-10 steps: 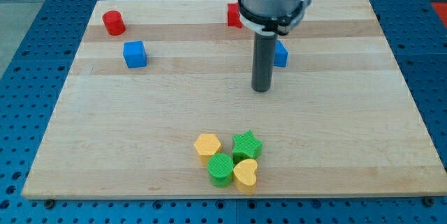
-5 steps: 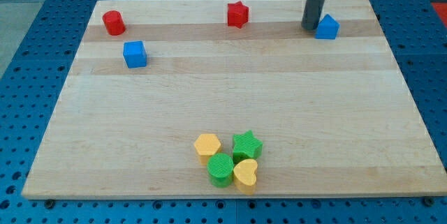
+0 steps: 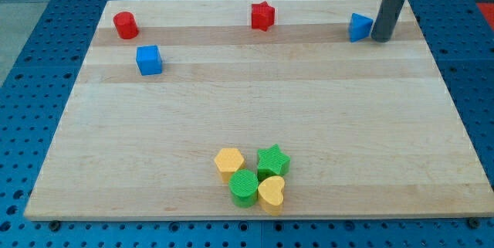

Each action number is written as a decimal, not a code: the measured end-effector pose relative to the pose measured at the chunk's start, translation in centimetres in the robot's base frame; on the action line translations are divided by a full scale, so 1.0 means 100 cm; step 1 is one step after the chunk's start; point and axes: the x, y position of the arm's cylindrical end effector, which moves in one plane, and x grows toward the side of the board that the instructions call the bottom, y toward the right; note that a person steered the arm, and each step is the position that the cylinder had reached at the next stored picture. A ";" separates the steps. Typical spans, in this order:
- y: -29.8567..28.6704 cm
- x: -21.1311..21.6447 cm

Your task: Move the blue triangle towards top right

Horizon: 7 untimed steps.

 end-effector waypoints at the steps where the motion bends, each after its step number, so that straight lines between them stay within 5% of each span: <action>1: -0.036 0.057; 2: -0.083 0.073; 3: -0.080 0.008; 7: -0.004 -0.030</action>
